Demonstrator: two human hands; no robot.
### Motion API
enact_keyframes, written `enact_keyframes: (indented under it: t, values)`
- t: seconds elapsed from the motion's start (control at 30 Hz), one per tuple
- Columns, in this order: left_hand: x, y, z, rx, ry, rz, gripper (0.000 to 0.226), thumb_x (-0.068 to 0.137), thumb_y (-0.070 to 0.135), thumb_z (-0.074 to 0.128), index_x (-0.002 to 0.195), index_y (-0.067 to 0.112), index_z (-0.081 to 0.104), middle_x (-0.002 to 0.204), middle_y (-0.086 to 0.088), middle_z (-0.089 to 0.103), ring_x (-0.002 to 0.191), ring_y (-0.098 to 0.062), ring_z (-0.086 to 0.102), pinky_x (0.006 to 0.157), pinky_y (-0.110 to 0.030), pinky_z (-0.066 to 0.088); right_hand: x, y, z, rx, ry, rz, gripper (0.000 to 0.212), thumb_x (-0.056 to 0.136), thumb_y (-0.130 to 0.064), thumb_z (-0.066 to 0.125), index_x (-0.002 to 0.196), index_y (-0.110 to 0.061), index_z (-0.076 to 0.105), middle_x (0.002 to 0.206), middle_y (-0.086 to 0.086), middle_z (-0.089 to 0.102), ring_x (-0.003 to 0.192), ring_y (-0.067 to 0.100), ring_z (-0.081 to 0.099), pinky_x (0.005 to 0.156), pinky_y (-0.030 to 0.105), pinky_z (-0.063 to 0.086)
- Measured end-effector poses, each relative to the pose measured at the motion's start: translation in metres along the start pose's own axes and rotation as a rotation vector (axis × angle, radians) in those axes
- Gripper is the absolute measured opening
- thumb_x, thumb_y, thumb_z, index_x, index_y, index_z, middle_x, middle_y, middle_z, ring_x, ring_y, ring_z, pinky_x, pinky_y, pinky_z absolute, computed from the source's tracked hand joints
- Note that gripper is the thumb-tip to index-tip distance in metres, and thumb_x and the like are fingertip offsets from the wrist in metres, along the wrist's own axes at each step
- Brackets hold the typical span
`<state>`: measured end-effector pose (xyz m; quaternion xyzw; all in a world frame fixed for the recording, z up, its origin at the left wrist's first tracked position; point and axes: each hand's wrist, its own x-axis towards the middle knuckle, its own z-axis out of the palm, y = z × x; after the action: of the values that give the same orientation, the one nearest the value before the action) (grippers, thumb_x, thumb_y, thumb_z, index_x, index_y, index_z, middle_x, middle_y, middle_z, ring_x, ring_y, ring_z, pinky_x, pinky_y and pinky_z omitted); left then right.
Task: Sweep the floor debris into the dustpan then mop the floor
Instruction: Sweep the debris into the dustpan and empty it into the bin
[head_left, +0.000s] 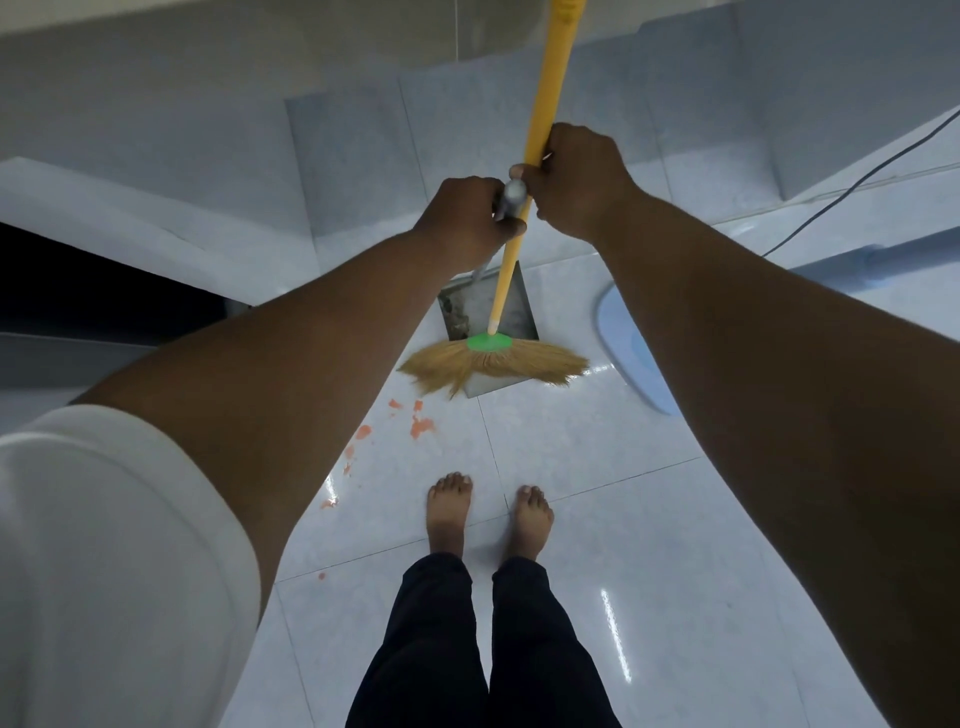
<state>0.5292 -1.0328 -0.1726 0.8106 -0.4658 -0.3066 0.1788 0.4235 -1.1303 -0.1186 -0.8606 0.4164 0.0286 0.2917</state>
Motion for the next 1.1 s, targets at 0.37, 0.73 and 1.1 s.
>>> enact_keyframes:
  t: [0.37, 0.73, 1.1]
  values:
    - [-0.012, 0.018, -0.017, -0.006, -0.036, 0.043, 0.037, 0.089, 0.039, 0.066, 0.116, 0.015, 0.067, 0.109, -0.003, 0.068, 0.098, -0.019, 0.061, 0.085, -0.027, 0.045, -0.010, 0.005, -0.004, -0.130, -0.018, 0.059, 0.028, 0.095, -0.013, 0.051, 0.121, -0.007, 0.058, 0.124, 0.007, 0.061, 0.111, 0.024, 0.058, 0.081, 0.019, 0.036]
    - [-0.031, 0.033, -0.030, -0.003, -0.011, 0.034, 0.053, 0.091, 0.043, 0.064, 0.134, 0.013, 0.057, 0.129, -0.006, 0.062, 0.116, -0.022, 0.059, 0.099, -0.031, 0.047, -0.030, -0.002, -0.008, -0.102, 0.044, 0.105, 0.035, 0.099, -0.016, 0.047, 0.132, -0.008, 0.051, 0.138, 0.007, 0.053, 0.126, 0.020, 0.051, 0.098, 0.021, 0.036]
    - [-0.052, 0.033, -0.049, 0.034, 0.006, -0.016, 0.063, 0.095, 0.049, 0.055, 0.145, 0.012, 0.045, 0.147, -0.006, 0.049, 0.132, -0.025, 0.050, 0.110, -0.033, 0.041, -0.051, -0.013, -0.016, -0.132, 0.064, 0.084, 0.033, 0.100, -0.021, 0.046, 0.128, -0.005, 0.054, 0.131, 0.008, 0.059, 0.120, 0.022, 0.056, 0.097, 0.023, 0.040]
